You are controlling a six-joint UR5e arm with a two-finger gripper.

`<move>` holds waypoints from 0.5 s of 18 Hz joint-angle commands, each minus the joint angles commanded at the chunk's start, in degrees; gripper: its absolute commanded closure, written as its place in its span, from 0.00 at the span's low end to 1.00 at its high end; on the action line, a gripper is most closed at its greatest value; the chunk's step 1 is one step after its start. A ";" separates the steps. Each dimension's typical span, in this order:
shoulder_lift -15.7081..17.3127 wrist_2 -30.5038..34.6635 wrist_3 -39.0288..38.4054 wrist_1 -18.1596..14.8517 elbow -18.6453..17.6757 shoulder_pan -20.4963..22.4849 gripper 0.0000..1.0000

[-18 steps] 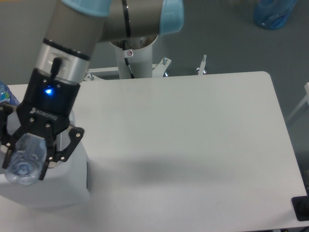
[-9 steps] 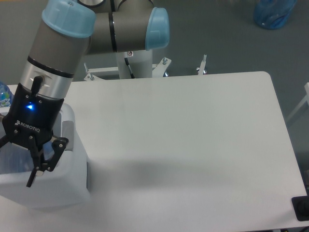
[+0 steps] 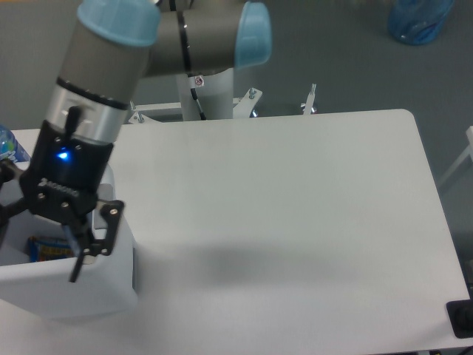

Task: Place the trash in the trash can

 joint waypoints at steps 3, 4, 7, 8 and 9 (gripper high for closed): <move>1.14 5.72 2.53 -0.09 0.01 2.73 0.00; 1.58 7.39 4.81 -0.26 -0.08 3.52 0.00; 2.81 10.91 12.63 -0.88 -0.35 6.94 0.00; 2.90 11.10 14.57 -2.18 -0.43 7.91 0.00; 3.08 11.10 16.42 -4.81 -0.26 8.79 0.00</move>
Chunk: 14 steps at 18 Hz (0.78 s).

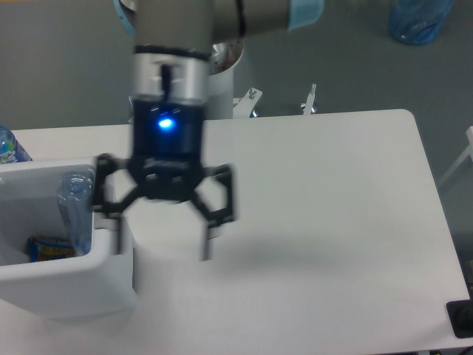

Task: Place the trash in the trash can

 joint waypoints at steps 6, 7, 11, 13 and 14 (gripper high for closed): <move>5.35 0.87 21.87 -4.68 -6.31 4.83 0.00; 6.49 1.84 25.30 -5.03 -7.89 5.54 0.00; 9.05 7.19 35.86 -8.63 -10.72 7.92 0.00; 9.05 9.31 37.46 -8.99 -10.72 8.01 0.00; 9.05 9.66 37.46 -8.99 -10.72 8.44 0.00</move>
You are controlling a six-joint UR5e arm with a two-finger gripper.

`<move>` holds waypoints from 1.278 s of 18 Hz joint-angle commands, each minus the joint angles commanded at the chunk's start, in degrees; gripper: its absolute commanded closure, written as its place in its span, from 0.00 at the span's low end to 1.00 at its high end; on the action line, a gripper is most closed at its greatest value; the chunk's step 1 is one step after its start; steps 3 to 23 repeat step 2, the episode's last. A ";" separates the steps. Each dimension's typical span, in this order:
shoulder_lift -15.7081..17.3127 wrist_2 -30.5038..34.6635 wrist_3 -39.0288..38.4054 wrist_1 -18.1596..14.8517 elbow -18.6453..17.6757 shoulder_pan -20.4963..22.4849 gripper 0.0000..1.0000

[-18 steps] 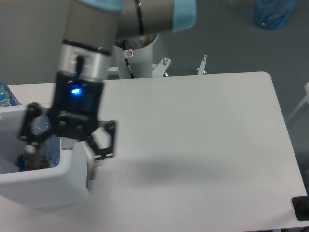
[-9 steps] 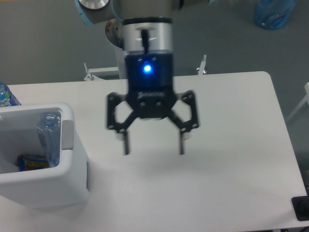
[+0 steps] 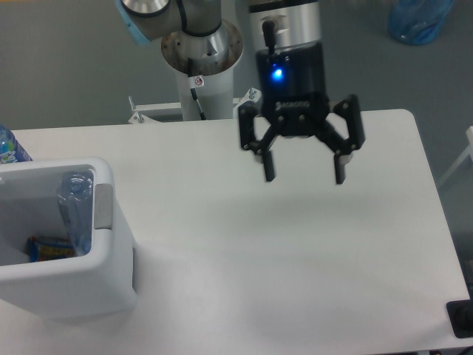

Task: Place the trash in the trash can

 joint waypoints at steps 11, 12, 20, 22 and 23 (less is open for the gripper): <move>0.00 -0.08 0.00 0.00 0.00 0.79 0.00; 0.00 -0.08 0.00 0.00 0.00 0.79 0.00; 0.00 -0.08 0.00 0.00 0.00 0.79 0.00; 0.00 -0.08 0.00 0.00 0.00 0.79 0.00; 0.00 -0.08 0.00 0.00 0.00 0.79 0.00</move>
